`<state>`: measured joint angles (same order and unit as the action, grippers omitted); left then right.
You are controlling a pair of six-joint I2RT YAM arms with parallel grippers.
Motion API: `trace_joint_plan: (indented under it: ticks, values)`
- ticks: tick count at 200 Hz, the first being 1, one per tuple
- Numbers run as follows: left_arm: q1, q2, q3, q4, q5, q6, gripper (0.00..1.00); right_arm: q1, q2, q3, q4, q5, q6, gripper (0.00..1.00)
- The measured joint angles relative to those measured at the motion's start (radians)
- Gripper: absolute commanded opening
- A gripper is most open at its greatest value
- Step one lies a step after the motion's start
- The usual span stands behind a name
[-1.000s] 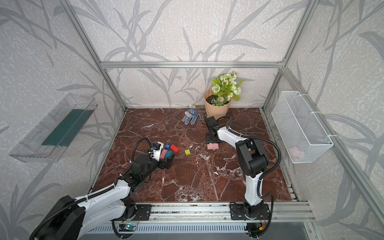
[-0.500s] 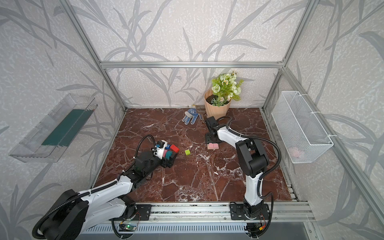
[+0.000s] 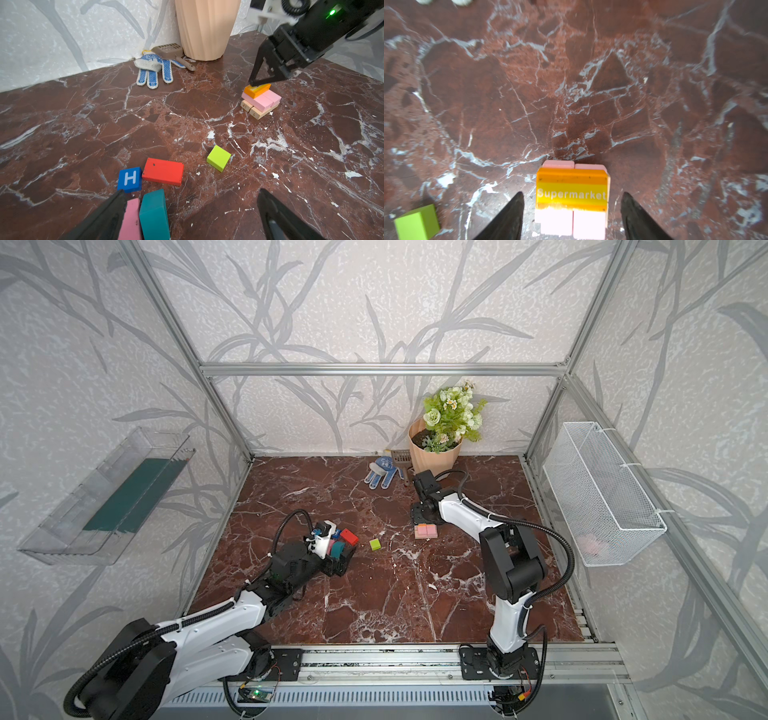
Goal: Build the wood block tower
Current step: 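Lift the right gripper and move it over the red bar by the pile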
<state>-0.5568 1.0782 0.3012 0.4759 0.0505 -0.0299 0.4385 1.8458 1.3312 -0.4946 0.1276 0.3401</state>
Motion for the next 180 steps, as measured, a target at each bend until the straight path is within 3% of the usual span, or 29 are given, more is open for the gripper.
trace_joint_plan:
  ticks: [27, 62, 107, 137, 180]
  values:
    - [0.0, -0.069, 0.09, -0.222, -0.067, -0.08, 0.99, 0.006, -0.088, -0.034, 0.002, -0.003, -0.014, 0.74]
    - [0.0, -0.38, 0.182, -0.548, -0.109, -0.221, 0.99, 0.054, -0.236, -0.125, 0.064, -0.064, -0.053, 0.79]
    - [0.0, -0.684, 0.187, -0.77, -0.096, -0.314, 0.99, 0.283, -0.307, -0.173, 0.203, -0.209, -0.183, 0.88]
    - [0.0, -0.678, 0.072, -0.765, -0.076, -0.315, 0.99, 0.42, -0.267, -0.168, 0.285, -0.305, -0.261, 0.88]
    - [0.0, -0.602, 0.062, -0.771, -0.086, -0.33, 0.99, 0.405, -0.104, -0.052, 0.271, -0.328, -0.262, 0.84]
